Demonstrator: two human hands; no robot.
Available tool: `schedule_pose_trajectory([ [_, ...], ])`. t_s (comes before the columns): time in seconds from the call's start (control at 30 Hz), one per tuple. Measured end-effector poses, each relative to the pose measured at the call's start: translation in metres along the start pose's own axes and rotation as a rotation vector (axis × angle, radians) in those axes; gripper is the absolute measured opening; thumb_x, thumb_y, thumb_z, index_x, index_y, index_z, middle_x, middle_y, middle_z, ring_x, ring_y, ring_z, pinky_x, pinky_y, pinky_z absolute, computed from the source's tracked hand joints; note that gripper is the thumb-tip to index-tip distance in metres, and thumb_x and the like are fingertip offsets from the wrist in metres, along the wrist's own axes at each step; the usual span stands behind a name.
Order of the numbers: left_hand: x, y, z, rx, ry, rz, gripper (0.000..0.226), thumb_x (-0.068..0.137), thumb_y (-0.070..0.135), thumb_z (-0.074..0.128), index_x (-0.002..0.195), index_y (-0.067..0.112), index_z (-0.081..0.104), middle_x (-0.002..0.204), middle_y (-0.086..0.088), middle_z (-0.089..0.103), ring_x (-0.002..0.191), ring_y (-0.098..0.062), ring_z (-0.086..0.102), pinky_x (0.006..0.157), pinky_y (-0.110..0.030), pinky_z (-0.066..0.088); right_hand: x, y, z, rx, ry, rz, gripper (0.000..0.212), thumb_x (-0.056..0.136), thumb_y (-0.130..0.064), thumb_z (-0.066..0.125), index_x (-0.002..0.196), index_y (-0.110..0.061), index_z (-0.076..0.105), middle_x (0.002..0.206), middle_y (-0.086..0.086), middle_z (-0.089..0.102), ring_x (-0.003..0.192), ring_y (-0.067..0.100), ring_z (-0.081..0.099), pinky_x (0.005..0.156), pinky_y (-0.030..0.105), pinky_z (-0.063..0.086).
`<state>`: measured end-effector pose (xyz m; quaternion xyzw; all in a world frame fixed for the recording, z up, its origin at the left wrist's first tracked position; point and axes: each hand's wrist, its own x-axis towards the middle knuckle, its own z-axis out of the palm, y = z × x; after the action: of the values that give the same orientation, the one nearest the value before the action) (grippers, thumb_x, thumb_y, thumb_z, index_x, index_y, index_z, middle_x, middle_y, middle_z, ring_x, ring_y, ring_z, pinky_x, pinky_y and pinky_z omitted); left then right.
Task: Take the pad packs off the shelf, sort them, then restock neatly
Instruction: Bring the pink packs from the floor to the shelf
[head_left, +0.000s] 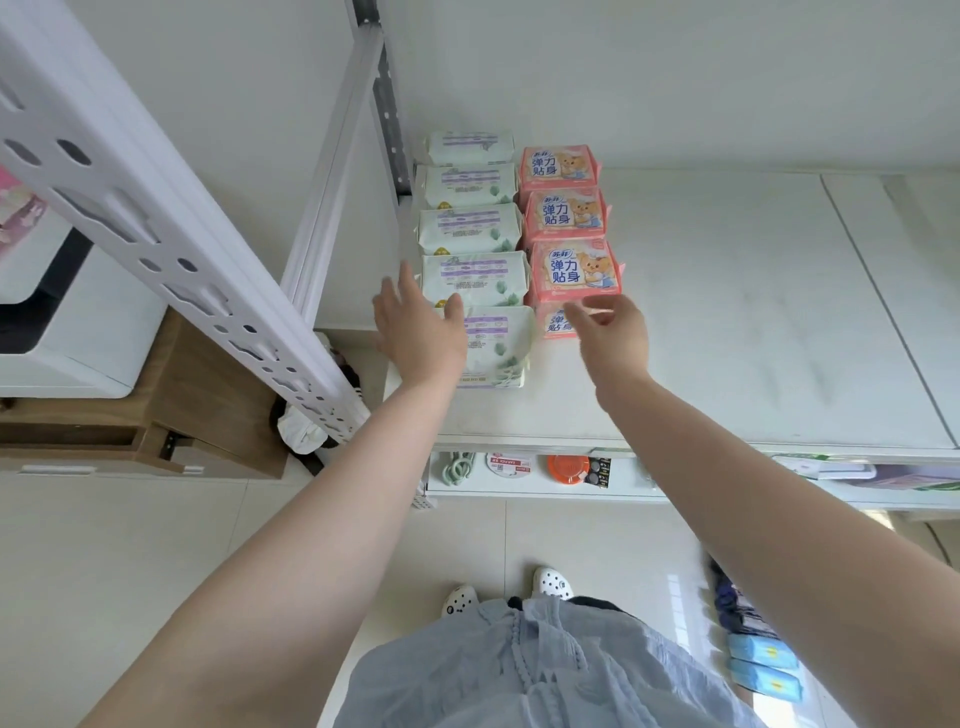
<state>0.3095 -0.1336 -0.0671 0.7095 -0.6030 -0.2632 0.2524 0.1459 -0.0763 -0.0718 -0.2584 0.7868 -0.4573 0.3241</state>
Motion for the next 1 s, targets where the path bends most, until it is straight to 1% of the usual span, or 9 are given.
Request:
schedule_pose_trajectory([
  [0.1,0.002,0.037,0.011,0.16,-0.018,0.231,0.061,0.099,0.037,0.04,0.152,0.026,0.014,0.161,-0.006,0.006,0.148,-0.027,0.001,0.117,-0.054,0.005,0.028,-0.012,-0.024,0.06,0.077,-0.058,0.037,0.088,-0.038,0.063,0.119,-0.018,0.057,0.102,0.002,0.061,0.09,0.021,0.061,0.072,0.03,0.044],
  [0.23,0.025,0.081,0.047,0.253,-0.188,0.313,0.056,0.102,0.046,0.023,0.153,0.031,0.004,0.161,-0.008,-0.008,0.147,-0.032,-0.013,0.116,-0.056,-0.006,0.072,-0.028,-0.036,0.081,-0.122,-0.011,0.05,0.095,-0.036,0.053,0.142,-0.027,0.038,0.139,0.005,0.048,0.117,0.02,0.051,0.087,0.03,0.036],
  [0.3,0.041,0.085,0.061,0.32,-0.253,0.301,0.058,0.1,0.051,0.017,0.152,0.033,-0.002,0.16,-0.006,-0.015,0.145,-0.033,-0.019,0.114,-0.058,-0.01,0.085,-0.031,-0.034,0.072,-0.199,0.011,0.055,0.099,-0.035,0.046,0.15,-0.029,0.026,0.144,0.003,0.045,0.113,0.018,0.049,0.09,0.031,0.035],
  [0.4,0.063,0.083,0.081,0.456,-0.259,0.268,0.061,0.097,0.057,0.012,0.151,0.037,-0.008,0.159,-0.004,-0.018,0.144,-0.035,-0.021,0.111,-0.063,-0.011,0.098,-0.025,-0.029,0.078,-0.317,0.024,0.058,0.102,-0.033,0.039,0.154,-0.031,0.013,0.132,0.0,0.052,0.091,0.01,0.056,0.087,0.029,0.036],
  [0.57,0.065,0.072,0.096,0.584,-0.212,0.356,0.064,0.093,0.066,0.009,0.148,0.043,-0.012,0.16,-0.003,-0.014,0.145,-0.036,-0.016,0.106,-0.071,-0.009,0.109,0.006,-0.01,0.207,-0.452,-0.033,0.048,0.103,-0.022,0.037,0.149,-0.031,0.028,0.13,0.001,0.061,0.107,0.019,0.065,0.088,0.035,0.053],
  [0.7,0.066,0.071,0.097,0.608,-0.201,0.37,0.064,0.092,0.068,0.009,0.149,0.043,-0.008,0.161,-0.002,-0.013,0.145,-0.037,-0.014,0.105,-0.072,-0.009,0.118,0.002,-0.014,0.167,-0.443,-0.04,0.042,0.102,-0.026,0.041,0.144,-0.023,0.036,0.124,0.004,0.063,0.096,0.016,0.067,0.077,0.028,0.052],
  [0.87,0.067,0.068,0.1,0.606,-0.177,0.385,0.063,0.093,0.066,0.008,0.149,0.043,-0.006,0.161,-0.002,-0.012,0.146,-0.037,-0.014,0.105,-0.072,-0.009,0.163,-0.037,-0.01,0.011,-0.365,-0.086,0.054,0.102,-0.037,0.038,0.152,-0.027,0.023,0.148,0.005,0.042,0.132,0.025,0.042,0.109,0.044,0.032],
  [0.93,0.067,0.067,0.101,0.602,-0.164,0.393,0.062,0.093,0.065,0.009,0.15,0.042,-0.005,0.161,-0.002,-0.011,0.146,-0.037,-0.014,0.106,-0.072,-0.008,0.174,-0.05,-0.001,-0.012,-0.407,-0.11,0.05,0.104,-0.031,0.033,0.152,-0.028,0.021,0.141,0.005,0.05,0.117,0.019,0.054,0.102,0.039,0.039],
  [1.0,0.068,0.066,0.102,0.6,-0.149,0.397,0.063,0.094,0.064,0.009,0.15,0.04,-0.004,0.161,-0.002,-0.01,0.146,-0.036,-0.013,0.107,-0.072,-0.008,0.181,-0.056,0.007,-0.036,-0.441,-0.148,0.044,0.105,-0.022,0.029,0.149,-0.027,0.027,0.13,0.005,0.059,0.092,0.012,0.063,0.08,0.028,0.051],
])
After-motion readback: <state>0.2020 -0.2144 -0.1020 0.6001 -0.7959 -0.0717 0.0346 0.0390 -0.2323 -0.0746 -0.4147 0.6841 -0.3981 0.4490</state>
